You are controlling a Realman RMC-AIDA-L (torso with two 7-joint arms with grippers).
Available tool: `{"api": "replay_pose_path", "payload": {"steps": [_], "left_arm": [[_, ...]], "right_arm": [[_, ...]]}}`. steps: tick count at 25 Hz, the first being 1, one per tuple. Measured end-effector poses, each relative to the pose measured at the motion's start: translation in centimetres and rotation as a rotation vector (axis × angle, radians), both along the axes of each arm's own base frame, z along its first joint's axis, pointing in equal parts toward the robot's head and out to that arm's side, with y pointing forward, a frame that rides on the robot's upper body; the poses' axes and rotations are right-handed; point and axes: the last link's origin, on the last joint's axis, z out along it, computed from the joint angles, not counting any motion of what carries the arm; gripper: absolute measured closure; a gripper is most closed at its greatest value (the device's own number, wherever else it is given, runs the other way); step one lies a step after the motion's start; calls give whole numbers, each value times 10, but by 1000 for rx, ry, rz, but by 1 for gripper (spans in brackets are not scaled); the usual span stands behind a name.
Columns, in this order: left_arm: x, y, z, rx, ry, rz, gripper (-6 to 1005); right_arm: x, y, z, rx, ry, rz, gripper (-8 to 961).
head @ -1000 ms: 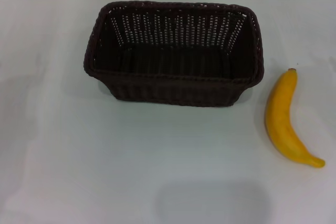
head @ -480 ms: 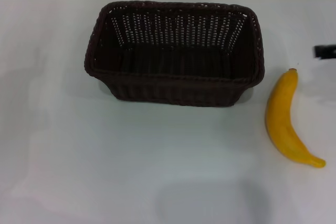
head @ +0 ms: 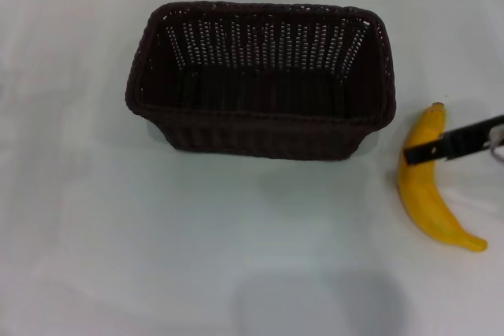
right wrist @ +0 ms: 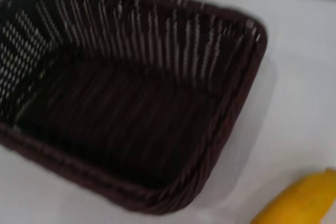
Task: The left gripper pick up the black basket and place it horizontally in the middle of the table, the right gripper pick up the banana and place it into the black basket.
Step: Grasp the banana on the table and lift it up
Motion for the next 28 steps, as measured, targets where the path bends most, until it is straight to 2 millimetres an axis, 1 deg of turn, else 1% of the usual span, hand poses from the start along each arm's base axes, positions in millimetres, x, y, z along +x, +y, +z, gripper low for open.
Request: {"api": "replay_pose_path", "payload": {"steps": [3, 5, 8, 11, 18, 22, 28], "left_arm": [[3, 3, 0, -3, 9, -8, 135], [5, 5, -1, -5, 12, -11, 134], [6, 6, -2, -7, 17, -15, 134], [7, 6, -3, -12, 20, -18, 134], [6, 6, -5, -15, 18, -11, 134], [4, 4, -4, -13, 16, -1, 134], [2, 3, -2, -9, 20, 3, 133]], "right_arm": [[0, -4, -13, -32, -17, -19, 94], [2, -5, -19, -30, -58, -36, 94], [7, -5, -24, -24, -107, -62, 94], [9, -5, -30, -35, -109, -74, 94], [18, 2, -47, -64, -120, -96, 93], [17, 9, -55, -87, -132, -94, 93], [11, 14, -62, -97, -145, -70, 104]]}}
